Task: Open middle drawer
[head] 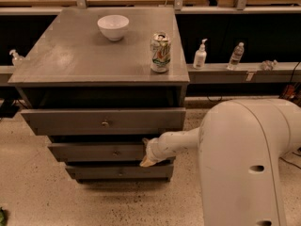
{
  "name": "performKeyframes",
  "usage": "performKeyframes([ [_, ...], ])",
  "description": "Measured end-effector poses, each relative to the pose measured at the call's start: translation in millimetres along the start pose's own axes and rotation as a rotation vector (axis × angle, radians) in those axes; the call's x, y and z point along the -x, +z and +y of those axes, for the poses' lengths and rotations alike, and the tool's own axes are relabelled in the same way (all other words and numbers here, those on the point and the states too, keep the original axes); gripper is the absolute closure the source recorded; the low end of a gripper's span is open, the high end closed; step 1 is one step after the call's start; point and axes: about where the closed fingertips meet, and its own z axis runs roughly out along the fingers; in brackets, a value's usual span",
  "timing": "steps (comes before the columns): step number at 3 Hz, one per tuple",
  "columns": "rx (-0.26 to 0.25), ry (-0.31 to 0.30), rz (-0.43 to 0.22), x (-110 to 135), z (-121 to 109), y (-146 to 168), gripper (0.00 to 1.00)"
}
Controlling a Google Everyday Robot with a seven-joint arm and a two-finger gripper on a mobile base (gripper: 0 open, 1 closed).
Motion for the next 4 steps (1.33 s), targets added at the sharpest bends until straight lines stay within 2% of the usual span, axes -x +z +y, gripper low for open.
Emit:
performKeyframes([
  [4, 0.000, 0.000, 0.000, 0.0, 0.1, 0.0, 0.43],
])
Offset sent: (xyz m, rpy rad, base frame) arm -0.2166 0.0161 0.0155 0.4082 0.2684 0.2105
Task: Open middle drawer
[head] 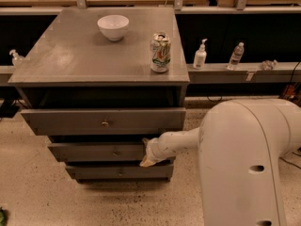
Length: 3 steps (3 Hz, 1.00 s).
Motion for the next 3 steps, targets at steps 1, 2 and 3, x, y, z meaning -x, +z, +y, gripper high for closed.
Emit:
performKeyframes([
  [1, 0.000, 0.000, 0.000, 0.0, 0.0, 0.0, 0.30],
  [2, 0.000, 0.000, 0.000, 0.0, 0.1, 0.0, 0.16],
  [3, 0.025, 0.006, -0.048, 5.6, 19.4, -8.0, 0.00],
])
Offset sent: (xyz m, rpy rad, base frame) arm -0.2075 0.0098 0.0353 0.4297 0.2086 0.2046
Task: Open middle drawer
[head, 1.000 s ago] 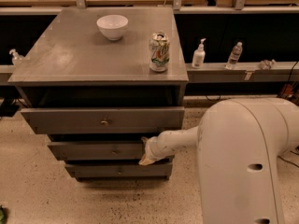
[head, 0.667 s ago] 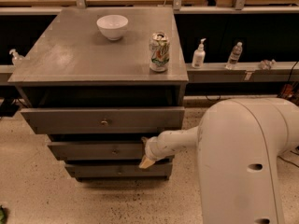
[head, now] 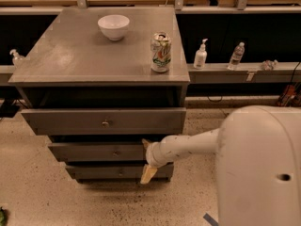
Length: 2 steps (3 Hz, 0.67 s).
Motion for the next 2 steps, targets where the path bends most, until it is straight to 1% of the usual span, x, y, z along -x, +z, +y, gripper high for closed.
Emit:
performKeyframes([
  [1, -0.008, 0.026, -0.063, 13.8, 9.2, -12.1, 0.00],
  [2, -0.008, 0.026, -0.063, 14.6, 8.9, -11.3, 0.00],
])
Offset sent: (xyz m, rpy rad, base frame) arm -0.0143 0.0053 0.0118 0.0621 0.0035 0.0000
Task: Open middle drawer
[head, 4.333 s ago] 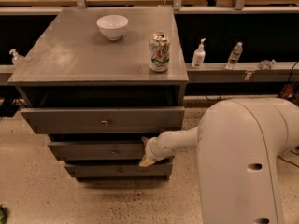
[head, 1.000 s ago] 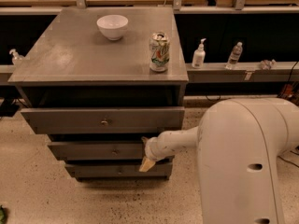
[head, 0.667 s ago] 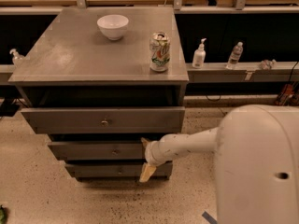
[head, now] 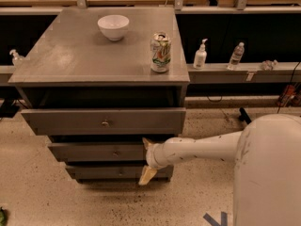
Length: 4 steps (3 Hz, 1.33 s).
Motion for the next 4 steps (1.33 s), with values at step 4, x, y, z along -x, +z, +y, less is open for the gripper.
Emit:
performKeyframes([
  [4, 0.039, -0.028, 0.085, -17.7, -19.2, 25.0, 0.33],
])
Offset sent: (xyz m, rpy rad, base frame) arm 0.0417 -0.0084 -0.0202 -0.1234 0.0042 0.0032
